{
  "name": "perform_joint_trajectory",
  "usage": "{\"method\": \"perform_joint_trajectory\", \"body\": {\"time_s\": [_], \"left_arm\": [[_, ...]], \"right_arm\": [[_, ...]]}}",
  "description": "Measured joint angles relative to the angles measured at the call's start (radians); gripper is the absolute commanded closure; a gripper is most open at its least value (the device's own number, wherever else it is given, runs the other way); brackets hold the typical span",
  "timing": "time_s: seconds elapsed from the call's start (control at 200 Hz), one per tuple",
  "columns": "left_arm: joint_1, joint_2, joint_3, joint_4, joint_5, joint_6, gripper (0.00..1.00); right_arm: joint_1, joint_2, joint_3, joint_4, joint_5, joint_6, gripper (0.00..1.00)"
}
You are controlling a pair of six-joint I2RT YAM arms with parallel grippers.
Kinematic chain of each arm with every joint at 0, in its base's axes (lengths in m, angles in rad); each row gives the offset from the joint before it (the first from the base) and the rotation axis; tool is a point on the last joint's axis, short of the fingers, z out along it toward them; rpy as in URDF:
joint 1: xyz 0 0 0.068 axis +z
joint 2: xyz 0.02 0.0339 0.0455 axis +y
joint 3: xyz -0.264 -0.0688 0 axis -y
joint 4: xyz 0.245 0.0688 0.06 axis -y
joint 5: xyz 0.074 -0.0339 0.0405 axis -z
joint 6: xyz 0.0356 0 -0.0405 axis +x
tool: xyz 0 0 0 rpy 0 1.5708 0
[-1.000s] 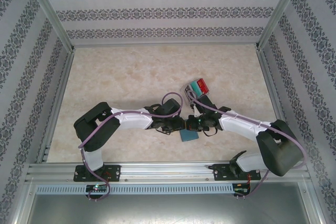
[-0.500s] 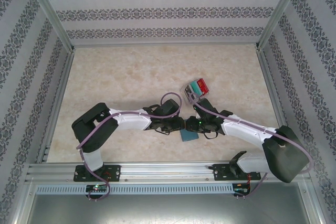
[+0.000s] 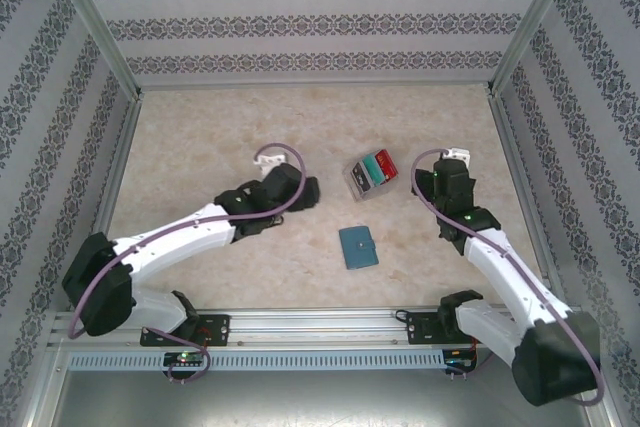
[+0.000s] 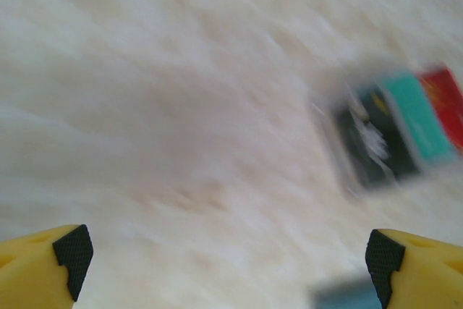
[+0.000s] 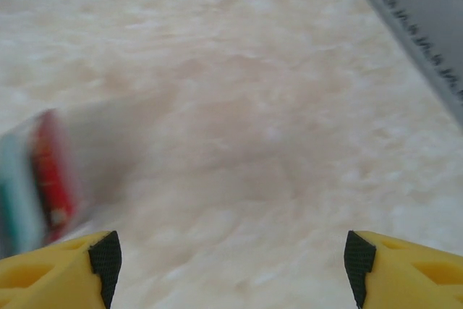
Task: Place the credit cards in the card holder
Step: Reset both arms
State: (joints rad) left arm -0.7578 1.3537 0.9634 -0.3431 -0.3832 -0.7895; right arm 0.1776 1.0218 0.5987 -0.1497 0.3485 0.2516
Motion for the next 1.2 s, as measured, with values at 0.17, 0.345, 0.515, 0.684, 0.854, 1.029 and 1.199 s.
{"method": "perform_joint_trajectory", "body": {"time_s": [0.17, 0.345, 0.515, 0.684, 0.854, 1.029, 1.199], "left_arm": [[0.168, -0.062, -0.043, -0.035, -0.285, 0.146, 0.01], [0.335, -0.138, -0.246, 0.132, -0.394, 0.367, 0.01], [0.497, -0.219, -0.474, 0.421, -0.334, 0.504, 0.01], [0.518, -0.130, -0.510, 0.624, -0.251, 0.645, 0.01], [0.537, -0.045, -0.560, 0.839, -0.157, 0.734, 0.01], [0.555, 0.089, -0.578, 1.046, -0.075, 0.805, 0.01], [0.613, 0.157, -0.579, 1.099, 0.021, 0.814, 0.01]], "right_arm": [[-0.105, 0.221, -0.034, 0.197, 0.001, -0.074, 0.17], [-0.117, 0.315, -0.144, 0.486, -0.060, -0.169, 0.18], [-0.150, 0.325, -0.156, 0.660, -0.140, -0.201, 0.19], [-0.150, 0.345, -0.275, 0.931, -0.155, -0.194, 0.16], [-0.127, 0.501, -0.295, 1.014, -0.134, -0.201, 0.08], [-0.121, 0.499, -0.251, 1.037, -0.113, -0.199, 0.02], [-0.121, 0.497, -0.247, 1.052, -0.099, -0.199, 0.02]]}}
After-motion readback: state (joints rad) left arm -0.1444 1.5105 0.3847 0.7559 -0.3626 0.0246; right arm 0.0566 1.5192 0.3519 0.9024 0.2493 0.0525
